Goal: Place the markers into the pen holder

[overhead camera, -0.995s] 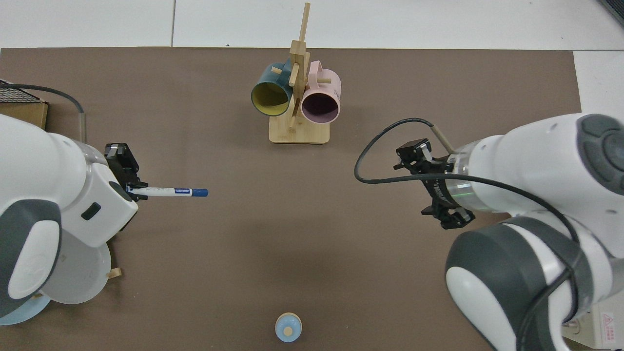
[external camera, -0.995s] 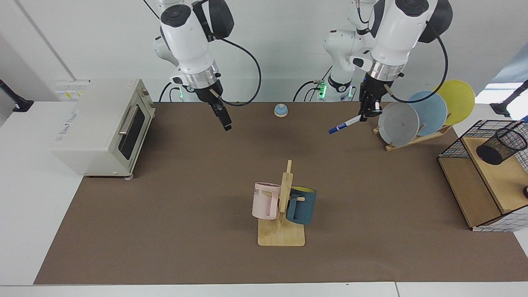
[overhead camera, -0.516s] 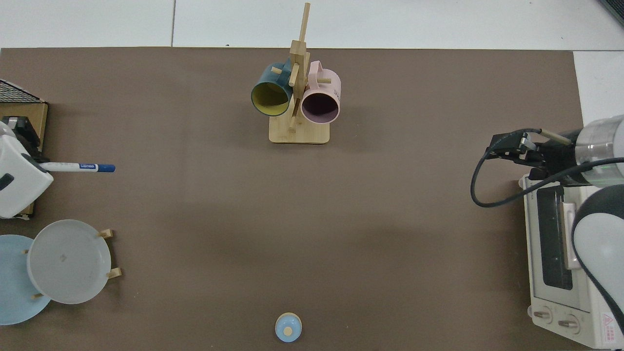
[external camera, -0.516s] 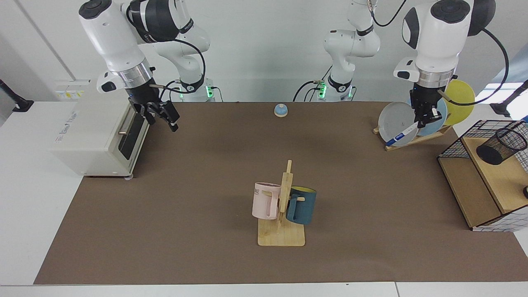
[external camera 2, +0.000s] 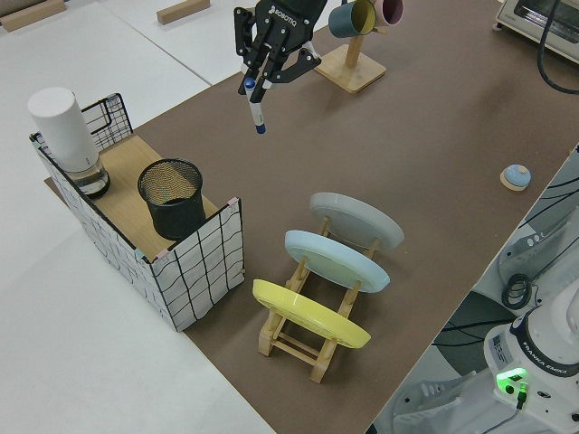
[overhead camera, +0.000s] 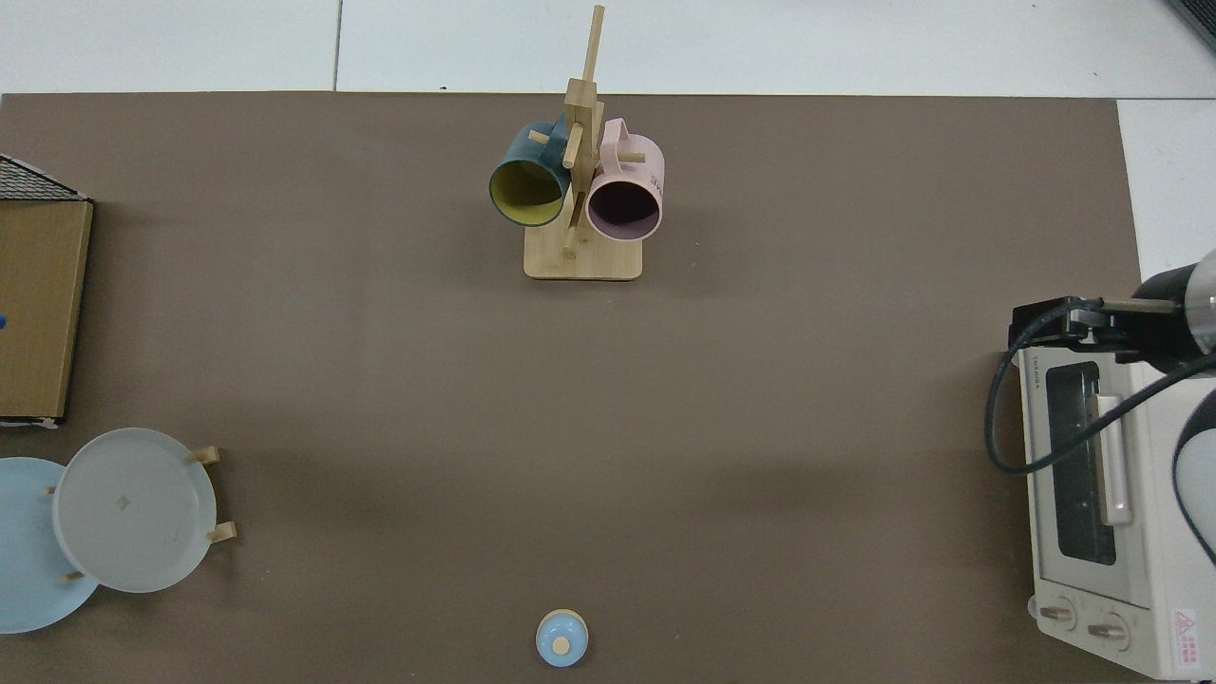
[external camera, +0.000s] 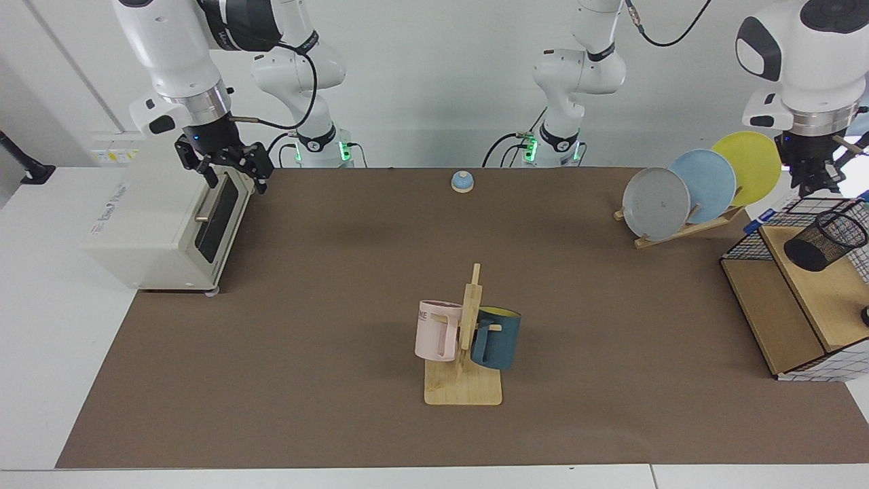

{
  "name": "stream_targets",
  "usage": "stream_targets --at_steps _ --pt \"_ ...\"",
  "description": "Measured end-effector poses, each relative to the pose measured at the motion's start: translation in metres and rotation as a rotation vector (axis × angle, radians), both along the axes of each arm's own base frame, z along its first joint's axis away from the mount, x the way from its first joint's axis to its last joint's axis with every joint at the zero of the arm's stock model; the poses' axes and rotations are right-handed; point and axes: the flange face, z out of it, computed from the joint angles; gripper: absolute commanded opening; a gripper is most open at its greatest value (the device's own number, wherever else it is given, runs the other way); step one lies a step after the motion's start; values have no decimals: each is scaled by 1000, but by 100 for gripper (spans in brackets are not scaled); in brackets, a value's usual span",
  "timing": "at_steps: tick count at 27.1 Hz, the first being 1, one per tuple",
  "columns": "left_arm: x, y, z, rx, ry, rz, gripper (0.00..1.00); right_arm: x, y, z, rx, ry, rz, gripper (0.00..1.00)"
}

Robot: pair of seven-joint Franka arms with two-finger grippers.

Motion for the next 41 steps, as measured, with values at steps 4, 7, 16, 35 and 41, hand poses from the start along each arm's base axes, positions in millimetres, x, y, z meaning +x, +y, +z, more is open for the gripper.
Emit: stream_targets --at_steps 4,7,16,35,41 --pt "-9 38 6 49 18 31 0 -3 -7 4 0 23 -6 100" --pt "-10 54 16 112 26 47 0 -4 -10 13 -1 40 -4 100" --pt "9 64 40 226 19 57 0 -2 -12 26 -4 62 33 100" --pt "53 64 -14 376 156 -5 0 -1 -6 24 -3 64 57 100" --pt "64 61 -24 393 167 -15 0 -1 -6 24 -3 64 57 100"
